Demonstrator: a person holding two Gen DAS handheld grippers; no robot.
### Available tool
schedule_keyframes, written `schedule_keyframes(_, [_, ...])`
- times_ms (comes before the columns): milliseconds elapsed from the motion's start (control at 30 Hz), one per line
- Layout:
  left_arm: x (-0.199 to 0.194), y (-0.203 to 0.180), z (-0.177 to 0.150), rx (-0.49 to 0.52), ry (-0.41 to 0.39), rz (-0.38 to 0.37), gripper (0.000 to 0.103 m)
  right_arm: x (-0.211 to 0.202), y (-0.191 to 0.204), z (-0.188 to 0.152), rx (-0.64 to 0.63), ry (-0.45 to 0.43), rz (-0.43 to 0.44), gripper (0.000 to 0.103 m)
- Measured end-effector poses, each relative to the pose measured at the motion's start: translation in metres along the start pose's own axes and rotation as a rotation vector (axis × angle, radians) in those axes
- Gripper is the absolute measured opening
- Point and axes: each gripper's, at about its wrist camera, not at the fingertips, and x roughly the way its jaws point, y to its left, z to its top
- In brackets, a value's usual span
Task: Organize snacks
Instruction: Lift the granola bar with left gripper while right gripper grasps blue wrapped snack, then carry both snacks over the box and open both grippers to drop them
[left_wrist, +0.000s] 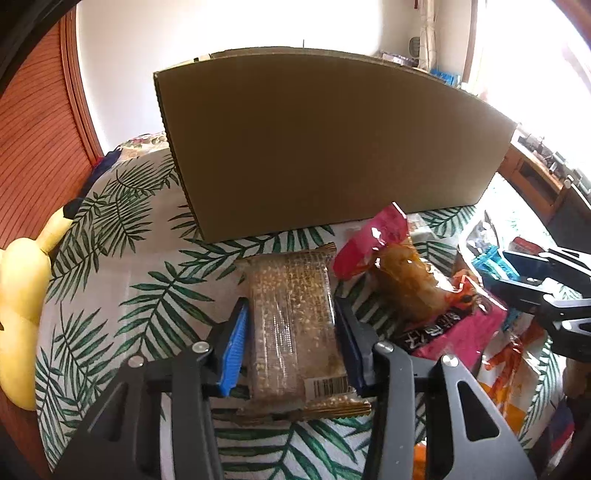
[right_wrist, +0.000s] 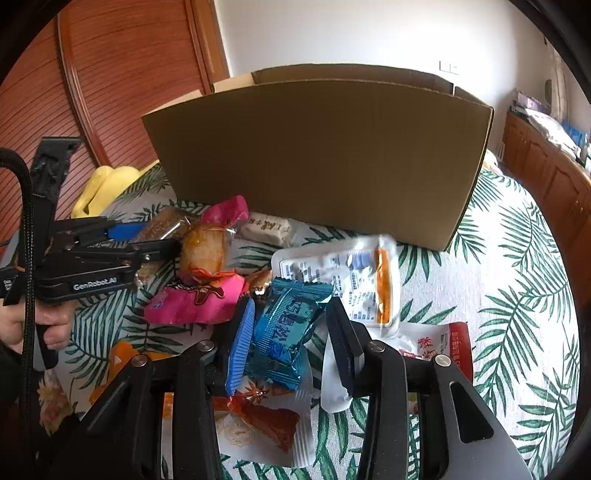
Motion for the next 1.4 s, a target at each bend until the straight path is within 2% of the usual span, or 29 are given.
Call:
schedule_keyframes(133, [-0.009,-0.001,-0.003,-0.013,-0.021,-0.014,0.044,-0.001,0.0,0.0,0.005,0.013,0.016,0.037])
schedule_keyframes(300, [-0.021,-0.001,-0.005,-0.021,-0.046,-0.026,0.043,0.004,0.004,-0.005,-0.007,0.046,-0.007,0.023])
schedule_keyframes(367, [-0.024,-0.002,-0.006,-0.021,-0.055,-0.032,0.043,0.0,0.005,-0.006,-0.01,0.037,-0.018,0.021])
schedule_keyframes(900, [-0.066,-0.021,-0.012,0.008,-0.141,-0.046,0.041,-0.059,0.012,-0.007,0.017,-0.099,-0.052,0.021])
schedule_keyframes(1400, [-0.123,-0.031,-0.005,0.017,-0.237,-0.051,0.041,-0.12,0.019,-0.013,0.026,-0.211,-0.071,0.021])
